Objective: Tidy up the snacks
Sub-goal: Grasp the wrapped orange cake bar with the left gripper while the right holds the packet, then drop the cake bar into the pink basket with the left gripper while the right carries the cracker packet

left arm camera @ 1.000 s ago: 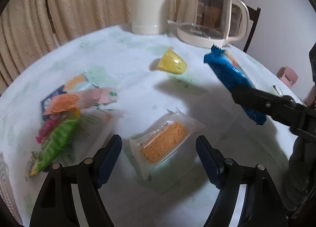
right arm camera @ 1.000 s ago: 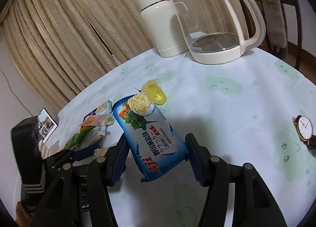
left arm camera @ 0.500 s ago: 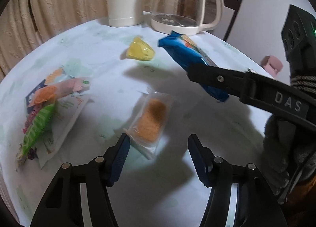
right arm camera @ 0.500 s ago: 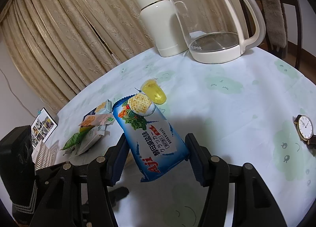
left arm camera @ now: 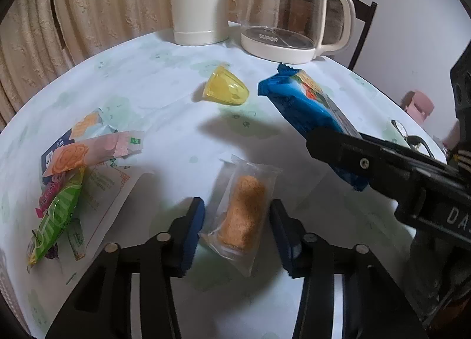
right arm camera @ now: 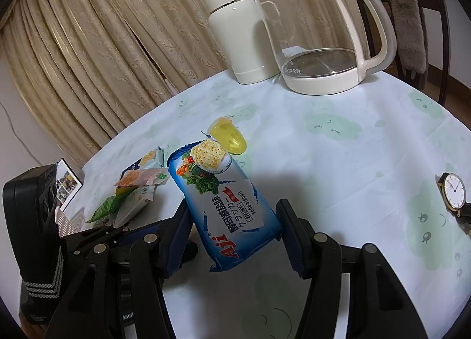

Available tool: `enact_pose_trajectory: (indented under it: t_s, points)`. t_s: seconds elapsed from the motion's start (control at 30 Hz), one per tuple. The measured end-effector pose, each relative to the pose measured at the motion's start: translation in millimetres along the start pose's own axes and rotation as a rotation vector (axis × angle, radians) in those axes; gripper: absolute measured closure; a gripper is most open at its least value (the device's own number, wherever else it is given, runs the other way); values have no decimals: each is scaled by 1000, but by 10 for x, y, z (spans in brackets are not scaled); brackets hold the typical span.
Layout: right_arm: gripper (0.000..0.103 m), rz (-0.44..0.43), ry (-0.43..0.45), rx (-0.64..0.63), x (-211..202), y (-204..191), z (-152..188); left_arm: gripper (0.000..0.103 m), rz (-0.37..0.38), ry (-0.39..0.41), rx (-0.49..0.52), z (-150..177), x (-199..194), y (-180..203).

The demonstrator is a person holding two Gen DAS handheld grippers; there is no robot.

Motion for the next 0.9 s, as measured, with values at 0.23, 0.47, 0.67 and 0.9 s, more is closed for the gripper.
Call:
enact_pose_trajectory:
  t_s: [0.23, 0.47, 0.67, 0.9]
  points:
    - [48, -2, 2, 6, -7, 12, -3, 68, 12, 20, -99, 27, -64, -109]
    - [48, 5, 6, 6, -2, 16, -5, 69, -40, 71, -165, 106, -277, -223]
    - [48, 12, 11, -3, -6, 5, -6, 69, -133, 151, -208, 161, -576, -420]
    - [48, 26, 25, -26, -24, -17, 1, 69, -247, 239, -268, 269, -966, -720]
Point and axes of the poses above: each gripper's, at about its wrist camera, not at the fingertips, and x roughly the way its jaws point, y to its right, z to its underside, the point moved 6 cm from there along x, roughly the way its jaws point
